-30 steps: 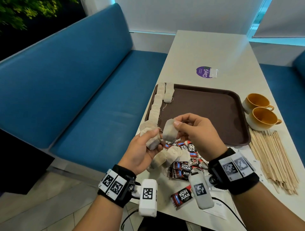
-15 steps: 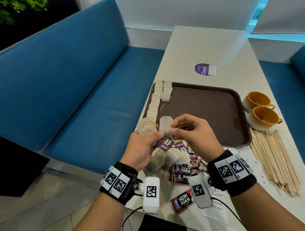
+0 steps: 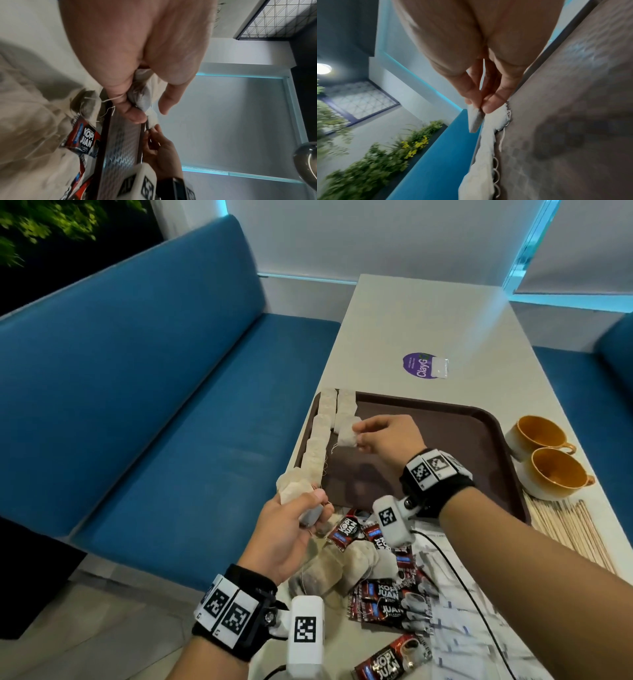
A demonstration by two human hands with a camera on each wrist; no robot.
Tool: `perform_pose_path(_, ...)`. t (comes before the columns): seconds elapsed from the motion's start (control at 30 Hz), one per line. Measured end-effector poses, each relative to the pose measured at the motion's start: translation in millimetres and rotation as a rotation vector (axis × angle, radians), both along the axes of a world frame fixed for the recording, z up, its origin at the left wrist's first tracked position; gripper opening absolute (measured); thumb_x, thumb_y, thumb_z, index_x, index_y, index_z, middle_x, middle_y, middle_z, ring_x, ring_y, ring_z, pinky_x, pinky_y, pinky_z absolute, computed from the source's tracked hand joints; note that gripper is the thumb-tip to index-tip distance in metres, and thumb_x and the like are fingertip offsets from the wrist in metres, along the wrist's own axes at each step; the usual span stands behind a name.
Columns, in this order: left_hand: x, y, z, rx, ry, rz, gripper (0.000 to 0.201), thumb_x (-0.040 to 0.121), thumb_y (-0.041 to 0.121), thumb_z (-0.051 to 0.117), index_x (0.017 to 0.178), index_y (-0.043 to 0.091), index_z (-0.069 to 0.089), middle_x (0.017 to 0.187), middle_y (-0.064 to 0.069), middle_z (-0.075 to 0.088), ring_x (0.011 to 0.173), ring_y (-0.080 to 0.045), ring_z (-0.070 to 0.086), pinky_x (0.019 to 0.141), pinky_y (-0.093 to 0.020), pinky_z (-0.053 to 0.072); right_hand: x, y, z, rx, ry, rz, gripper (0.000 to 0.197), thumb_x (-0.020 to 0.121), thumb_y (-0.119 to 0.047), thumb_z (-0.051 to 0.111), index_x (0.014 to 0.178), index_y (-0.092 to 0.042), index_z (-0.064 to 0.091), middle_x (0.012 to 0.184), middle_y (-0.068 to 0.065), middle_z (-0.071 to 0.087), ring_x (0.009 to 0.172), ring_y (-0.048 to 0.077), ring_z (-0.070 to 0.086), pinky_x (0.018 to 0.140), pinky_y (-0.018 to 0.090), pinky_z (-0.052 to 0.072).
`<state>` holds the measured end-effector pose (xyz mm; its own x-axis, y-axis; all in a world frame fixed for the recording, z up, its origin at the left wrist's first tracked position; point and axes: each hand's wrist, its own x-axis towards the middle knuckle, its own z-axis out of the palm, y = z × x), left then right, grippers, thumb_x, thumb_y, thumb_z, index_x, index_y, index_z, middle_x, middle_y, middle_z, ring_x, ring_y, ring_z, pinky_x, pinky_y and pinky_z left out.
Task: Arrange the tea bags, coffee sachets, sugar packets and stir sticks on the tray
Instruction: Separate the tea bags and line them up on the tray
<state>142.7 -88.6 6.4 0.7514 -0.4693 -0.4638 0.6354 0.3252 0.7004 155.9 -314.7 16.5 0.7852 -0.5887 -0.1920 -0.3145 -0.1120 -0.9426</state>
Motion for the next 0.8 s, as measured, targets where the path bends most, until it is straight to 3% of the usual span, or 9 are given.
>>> perform_pose_path(0.1, 2, 0, -3, -0.003, 0.012, -0.008, 0.028, 0.089, -0.001, 0.067, 0.116, -0.006, 0.063, 0.097, -0.017, 0.064, 0.077, -0.021, 0.067, 0.074, -0.030, 0.060, 21, -8, -15, 0.002, 0.083, -0.008, 0.026, 0.081, 0.011, 0.070, 0.077, -0.014, 0.078, 0.083, 0.012, 0.077, 0.071, 0.021, 0.071, 0.084, 0.040, 0.063)
perform_pose_path(0.23, 3, 1, -7, -0.006, 0.013, -0.038, 0.019, 0.089, -0.002, 0.065, 0.108, -0.003, 0.065, 0.093, -0.016, 0.064, 0.076, -0.023, 0.066, 0.068, -0.029, 0.061, 38, -6, -27, 0.014, 0.186, 0.073, 0.019, 0.087, 0.012, 0.069, 0.097, -0.002, 0.077, 0.103, 0.023, 0.075, 0.080, 0.025, 0.069, 0.091, 0.042, 0.061)
perform_pose_path(0.3, 4, 2, -7, -0.017, 0.024, -0.035, 0.022, 0.086, -0.002, 0.067, 0.108, -0.004, 0.064, 0.093, -0.017, 0.063, 0.076, -0.023, 0.065, 0.067, -0.029, 0.061, 49, -7, -31, -0.035, 0.216, 0.075, 0.018, 0.087, 0.009, 0.071, 0.095, -0.005, 0.078, 0.100, 0.020, 0.076, 0.076, 0.024, 0.070, 0.089, 0.041, 0.062)
perform_pose_path(0.43, 7, 5, -6, -0.009, 0.023, -0.036, 0.024, 0.086, -0.002, 0.067, 0.109, -0.004, 0.063, 0.095, -0.018, 0.061, 0.077, -0.025, 0.064, 0.066, -0.029, 0.061, 68, -14, -36, -0.193, 0.270, 0.045, 0.025, 0.079, 0.004, 0.074, 0.075, -0.021, 0.077, 0.081, 0.006, 0.078, 0.069, 0.017, 0.073, 0.083, 0.037, 0.064)
perform_pose_path(0.57, 7, 8, -6, 0.007, 0.001, -0.037, 0.036, 0.075, 0.005, 0.074, 0.108, -0.003, 0.064, 0.093, -0.017, 0.062, 0.075, -0.025, 0.064, 0.067, -0.030, 0.061, 72, -19, -38, -0.209, 0.298, 0.035, 0.019, 0.075, -0.002, 0.080, 0.077, -0.021, 0.075, 0.084, 0.004, 0.078, 0.071, 0.020, 0.074, 0.080, 0.037, 0.064)
perform_pose_path(0.7, 7, 9, -9, -0.004, 0.004, -0.045, 0.022, 0.087, -0.002, 0.068, 0.109, -0.004, 0.063, 0.093, -0.017, 0.060, 0.074, -0.024, 0.064, 0.065, -0.030, 0.060, 77, -23, -37, -0.185, 0.261, -0.030, 0.029, 0.076, -0.005, 0.067, 0.100, -0.020, 0.067, 0.097, 0.004, 0.071, 0.077, 0.028, 0.075, 0.073, 0.046, 0.065)
perform_pose_path(0.8, 8, 8, -10, 0.011, 0.006, -0.045, 0.023, 0.086, -0.001, 0.069, 0.109, -0.003, 0.063, 0.093, -0.017, 0.060, 0.073, -0.024, 0.064, 0.065, -0.030, 0.059, 80, -22, -34, -0.188, 0.268, -0.034, 0.044, 0.079, -0.009, 0.062, 0.122, -0.019, 0.060, 0.112, 0.009, 0.070, 0.092, 0.032, 0.074, 0.083, 0.048, 0.063)
